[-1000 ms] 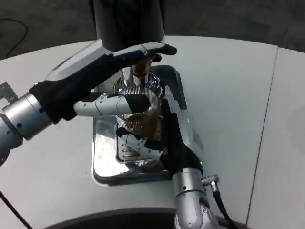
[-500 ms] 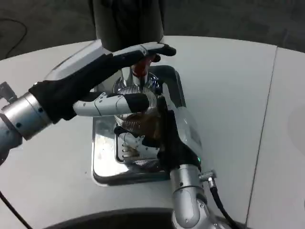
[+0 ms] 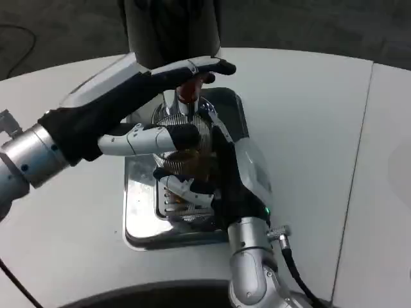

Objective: Grasp the cup under the faucet to collect the drink, then remove the cup.

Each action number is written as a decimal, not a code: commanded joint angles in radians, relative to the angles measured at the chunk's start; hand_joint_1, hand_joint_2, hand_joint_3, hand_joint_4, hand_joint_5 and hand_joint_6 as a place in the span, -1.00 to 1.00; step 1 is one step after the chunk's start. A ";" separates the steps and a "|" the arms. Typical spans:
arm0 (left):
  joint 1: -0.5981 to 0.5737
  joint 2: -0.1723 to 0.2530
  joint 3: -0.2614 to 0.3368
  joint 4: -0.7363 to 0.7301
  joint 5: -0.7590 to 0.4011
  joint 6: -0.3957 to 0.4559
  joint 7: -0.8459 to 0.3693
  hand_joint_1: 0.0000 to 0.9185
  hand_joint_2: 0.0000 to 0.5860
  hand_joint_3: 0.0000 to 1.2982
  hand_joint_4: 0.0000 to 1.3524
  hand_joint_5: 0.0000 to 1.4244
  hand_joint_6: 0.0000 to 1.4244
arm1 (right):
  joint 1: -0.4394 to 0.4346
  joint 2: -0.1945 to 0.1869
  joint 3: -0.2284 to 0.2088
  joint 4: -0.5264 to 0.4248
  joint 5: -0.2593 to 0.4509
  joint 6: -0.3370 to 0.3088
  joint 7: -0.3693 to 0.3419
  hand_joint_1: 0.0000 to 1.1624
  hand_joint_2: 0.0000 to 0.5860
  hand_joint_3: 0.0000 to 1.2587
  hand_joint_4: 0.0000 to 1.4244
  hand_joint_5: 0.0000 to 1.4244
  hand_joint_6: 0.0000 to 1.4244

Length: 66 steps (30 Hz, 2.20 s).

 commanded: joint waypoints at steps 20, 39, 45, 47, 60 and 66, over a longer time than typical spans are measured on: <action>0.047 0.014 0.010 0.008 -0.044 0.082 -0.039 -1.00 -0.80 -0.71 -0.97 -0.81 -0.85 | -0.001 0.143 0.039 -0.020 -0.036 -0.037 -0.106 0.62 -0.42 0.05 0.00 0.16 0.13; 0.059 -0.088 0.103 0.005 -0.263 0.237 -0.106 -1.00 -0.75 -1.00 -1.00 -0.99 -1.00 | 0.032 0.114 0.043 -0.091 -0.045 -0.038 -0.118 0.65 -0.56 0.20 0.10 0.36 0.35; 0.055 -0.107 0.118 -0.001 -0.283 0.252 -0.128 -1.00 -0.75 -1.00 -1.00 -1.00 -1.00 | 0.046 0.106 0.041 -0.114 -0.044 -0.027 -0.108 0.64 -0.57 0.20 0.11 0.38 0.36; 0.053 -0.108 0.119 -0.007 -0.277 0.246 -0.135 -1.00 -0.75 -1.00 -1.00 -1.00 -1.00 | 0.048 0.105 0.041 -0.118 -0.043 -0.025 -0.106 0.64 -0.57 0.20 0.11 0.38 0.36; 0.102 -0.090 0.156 -0.126 -0.299 0.263 -0.159 -1.00 -0.73 -1.00 -1.00 -1.00 -1.00 | 0.063 0.098 0.040 -0.143 -0.044 -0.022 -0.100 0.62 -0.59 0.20 0.11 0.38 0.37; 0.197 -0.044 0.239 -0.259 -0.318 0.292 -0.141 -1.00 -0.73 -1.00 -1.00 -1.00 -1.00 | 0.112 0.089 0.052 -0.229 -0.057 -0.012 -0.085 0.61 -0.60 0.20 0.11 0.39 0.37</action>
